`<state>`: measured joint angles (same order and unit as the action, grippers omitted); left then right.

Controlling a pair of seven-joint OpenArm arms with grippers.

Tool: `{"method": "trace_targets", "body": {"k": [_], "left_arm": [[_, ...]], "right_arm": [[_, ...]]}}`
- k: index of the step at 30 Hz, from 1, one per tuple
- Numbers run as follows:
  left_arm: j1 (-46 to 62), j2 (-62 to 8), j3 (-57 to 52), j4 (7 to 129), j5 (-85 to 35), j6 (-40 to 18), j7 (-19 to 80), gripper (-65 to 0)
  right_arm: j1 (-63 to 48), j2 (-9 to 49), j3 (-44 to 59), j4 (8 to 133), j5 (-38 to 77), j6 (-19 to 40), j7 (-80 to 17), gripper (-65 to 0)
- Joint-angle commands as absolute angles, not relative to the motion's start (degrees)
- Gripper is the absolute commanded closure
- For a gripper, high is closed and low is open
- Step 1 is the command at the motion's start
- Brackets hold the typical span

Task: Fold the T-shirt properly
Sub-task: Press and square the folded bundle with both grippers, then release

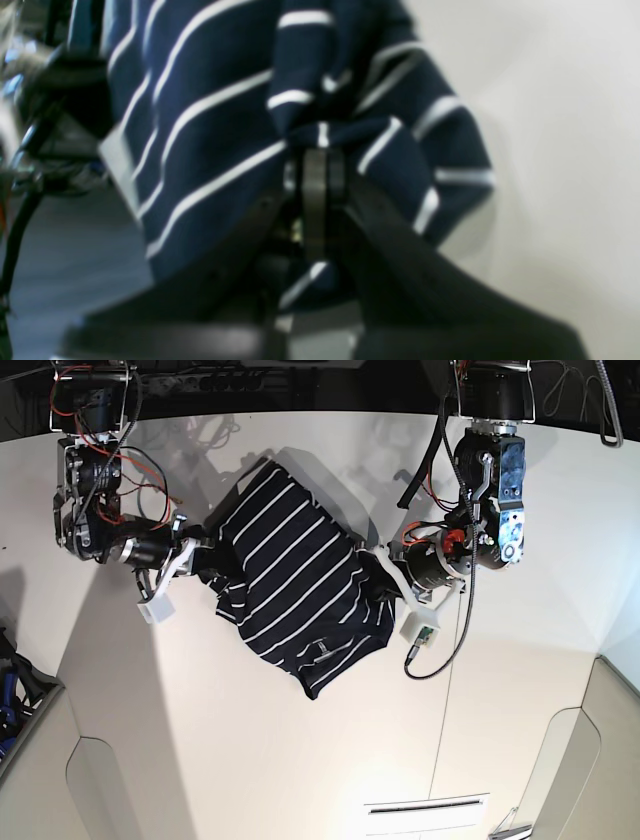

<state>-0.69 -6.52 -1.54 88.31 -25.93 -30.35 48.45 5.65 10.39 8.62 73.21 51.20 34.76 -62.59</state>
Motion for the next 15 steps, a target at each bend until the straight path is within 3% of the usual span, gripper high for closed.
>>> {"method": "trace_targets", "body": {"k": [1, 9, 15], "left_arm": [[-2.9, -6.9, -1.6, 88.2, -26.9, -30.5, 47.3, 0.0], [-9.4, -7.7, -1.6, 83.0, -26.9, -30.5, 47.3, 0.0], [-10.2, -7.7, -1.6, 82.5, -27.0, -30.5, 47.3, 0.0]], "right_arm": [[5.6, 9.4, 8.8, 75.0, 53.1, 35.3, -62.9, 0.0], [0.3, 0.6, 8.7, 79.4, 53.2, 35.3, -63.5, 0.0], [0.2, -2.6, 6.9, 79.7, 53.1, 35.3, -64.7, 0.0]]}}
